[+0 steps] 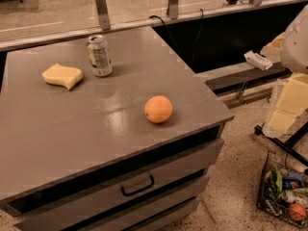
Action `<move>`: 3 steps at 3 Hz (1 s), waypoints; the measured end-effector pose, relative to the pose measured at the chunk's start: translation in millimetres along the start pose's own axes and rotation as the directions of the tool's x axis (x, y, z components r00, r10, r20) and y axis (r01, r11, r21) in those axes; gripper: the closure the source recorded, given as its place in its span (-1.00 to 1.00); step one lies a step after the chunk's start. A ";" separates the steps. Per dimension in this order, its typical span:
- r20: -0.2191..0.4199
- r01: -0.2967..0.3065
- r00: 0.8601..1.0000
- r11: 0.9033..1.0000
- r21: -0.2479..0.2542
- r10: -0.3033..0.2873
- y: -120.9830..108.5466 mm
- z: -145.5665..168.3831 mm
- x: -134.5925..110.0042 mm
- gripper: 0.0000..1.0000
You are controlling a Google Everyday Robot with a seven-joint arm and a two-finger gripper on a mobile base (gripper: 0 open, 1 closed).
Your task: Pick orange
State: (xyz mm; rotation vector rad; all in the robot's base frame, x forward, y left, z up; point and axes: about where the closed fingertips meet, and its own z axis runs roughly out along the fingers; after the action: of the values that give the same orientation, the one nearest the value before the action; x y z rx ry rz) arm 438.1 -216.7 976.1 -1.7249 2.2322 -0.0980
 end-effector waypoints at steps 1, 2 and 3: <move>0.007 0.004 1.000 1.000 0.007 -0.004 -1.7 -0.6 -2.7 -1.00; 0.044 0.048 0.998 0.999 0.009 -0.048 -14.2 8.2 -22.4 -1.00; 0.092 0.127 0.988 0.992 -0.006 -0.126 -29.3 30.6 -56.3 -1.00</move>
Offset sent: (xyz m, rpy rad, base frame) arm 0.0523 0.0463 -0.0061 0.0622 -0.0364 0.1433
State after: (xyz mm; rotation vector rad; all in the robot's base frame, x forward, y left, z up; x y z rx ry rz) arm 486.7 -166.7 966.0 -1.8386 2.0615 -0.0337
